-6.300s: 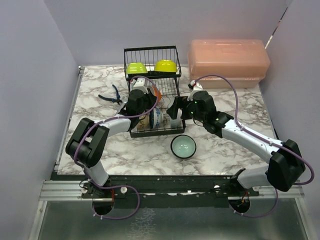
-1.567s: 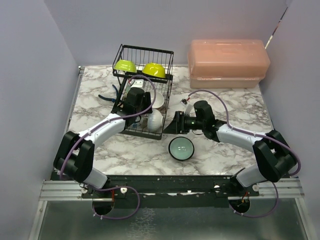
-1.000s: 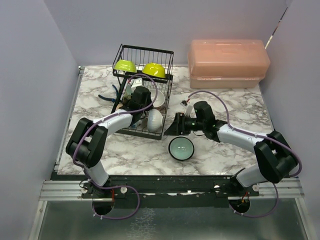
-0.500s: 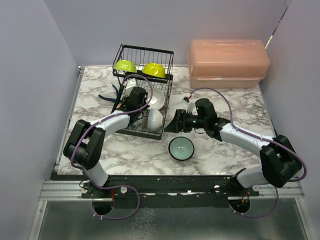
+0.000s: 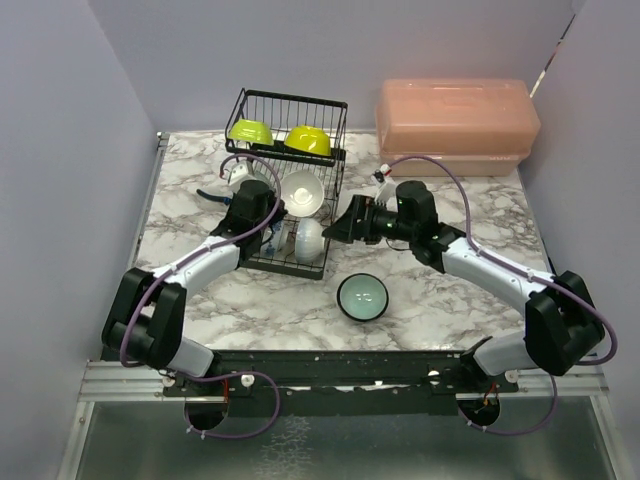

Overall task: Load the bowls into the dish rack
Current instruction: Pick up the bowl from the dish rack.

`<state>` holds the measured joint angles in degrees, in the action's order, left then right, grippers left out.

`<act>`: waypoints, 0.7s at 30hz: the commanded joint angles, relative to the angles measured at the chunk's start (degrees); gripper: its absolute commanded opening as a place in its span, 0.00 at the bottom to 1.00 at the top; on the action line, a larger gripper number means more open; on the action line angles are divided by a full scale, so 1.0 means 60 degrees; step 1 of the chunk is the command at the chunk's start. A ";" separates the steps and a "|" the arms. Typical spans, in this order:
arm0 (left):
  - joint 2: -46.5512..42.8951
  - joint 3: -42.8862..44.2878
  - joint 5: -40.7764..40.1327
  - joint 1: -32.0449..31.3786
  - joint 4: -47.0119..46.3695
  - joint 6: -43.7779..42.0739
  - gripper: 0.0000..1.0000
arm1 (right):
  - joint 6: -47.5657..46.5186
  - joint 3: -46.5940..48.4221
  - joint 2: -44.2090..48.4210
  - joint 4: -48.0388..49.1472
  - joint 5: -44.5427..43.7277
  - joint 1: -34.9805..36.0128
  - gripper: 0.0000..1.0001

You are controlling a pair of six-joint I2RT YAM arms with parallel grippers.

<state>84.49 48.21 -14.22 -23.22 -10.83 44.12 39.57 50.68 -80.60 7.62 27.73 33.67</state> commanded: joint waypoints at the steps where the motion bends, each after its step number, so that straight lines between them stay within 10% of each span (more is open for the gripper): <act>1: -0.0890 -0.0416 0.1150 0.0018 -0.0629 0.0545 0.00 | 0.0729 0.0355 -0.0271 0.0930 0.0354 -0.0215 0.98; 21: -0.2897 -0.1465 0.4553 0.0106 -0.1128 0.1718 0.00 | 0.1170 0.1986 -0.2172 0.1836 0.2245 -0.0822 0.99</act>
<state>68.88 41.17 4.43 -22.94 -13.06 52.27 45.47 60.18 -90.50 16.60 37.08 28.67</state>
